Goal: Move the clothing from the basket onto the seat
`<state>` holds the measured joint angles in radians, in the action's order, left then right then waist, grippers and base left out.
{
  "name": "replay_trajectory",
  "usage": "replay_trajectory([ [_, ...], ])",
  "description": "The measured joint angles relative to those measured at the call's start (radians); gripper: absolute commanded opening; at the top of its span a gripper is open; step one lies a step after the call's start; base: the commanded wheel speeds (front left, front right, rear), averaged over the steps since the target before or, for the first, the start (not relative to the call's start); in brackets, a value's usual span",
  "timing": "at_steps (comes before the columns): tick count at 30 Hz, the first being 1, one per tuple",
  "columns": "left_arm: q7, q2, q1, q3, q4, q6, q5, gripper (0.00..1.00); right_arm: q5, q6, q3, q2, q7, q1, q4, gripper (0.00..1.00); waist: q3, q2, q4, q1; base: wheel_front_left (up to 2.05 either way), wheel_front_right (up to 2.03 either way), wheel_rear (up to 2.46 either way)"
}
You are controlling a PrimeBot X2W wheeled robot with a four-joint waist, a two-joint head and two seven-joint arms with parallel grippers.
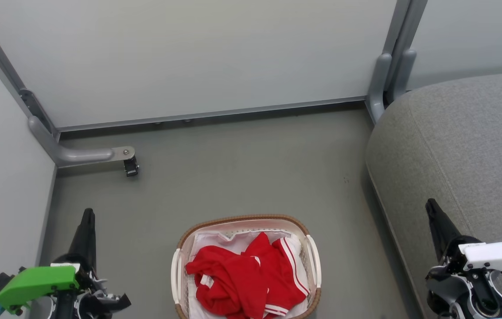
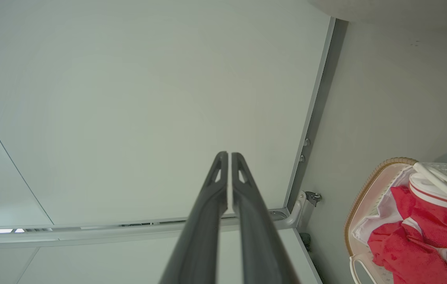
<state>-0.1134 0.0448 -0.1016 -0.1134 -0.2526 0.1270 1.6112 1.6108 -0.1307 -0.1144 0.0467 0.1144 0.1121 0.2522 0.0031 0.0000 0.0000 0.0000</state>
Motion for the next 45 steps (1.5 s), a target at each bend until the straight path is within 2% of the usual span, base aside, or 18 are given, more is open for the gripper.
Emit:
replay_trajectory([
  [5,0.012,-0.004,0.023,0.010,-0.029,-0.001,-0.008,1.00,-0.006,0.000,0.005,-0.006,-0.006,-0.019,0.019,1.00,0.001,0.0000,0.000,0.0000,0.00,0.00,0.00],
  [9,0.031,-0.002,0.023,0.017,-0.033,-0.001,-0.072,1.00,-0.041,0.000,0.024,0.006,-0.028,-0.019,0.016,1.00,0.002,0.0000,0.000,0.0000,0.00,0.00,0.00],
  [23,0.097,0.013,0.020,0.073,-0.016,-0.011,-0.415,1.00,-0.332,0.000,0.077,0.039,-0.095,0.002,0.014,1.00,0.013,0.0000,0.001,0.0000,0.00,0.00,0.00],
  [33,0.134,0.036,0.019,0.126,-0.018,-0.045,-0.602,1.00,-0.505,0.000,0.120,0.059,-0.134,0.022,0.041,1.00,0.020,0.0000,0.001,0.0001,0.00,0.00,0.00],
  [45,0.177,0.065,0.019,0.187,-0.017,-0.086,-0.773,1.00,-0.667,0.000,0.167,0.074,-0.177,0.041,0.065,1.00,0.028,0.0000,0.003,0.0001,0.00,0.00,0.00],
])
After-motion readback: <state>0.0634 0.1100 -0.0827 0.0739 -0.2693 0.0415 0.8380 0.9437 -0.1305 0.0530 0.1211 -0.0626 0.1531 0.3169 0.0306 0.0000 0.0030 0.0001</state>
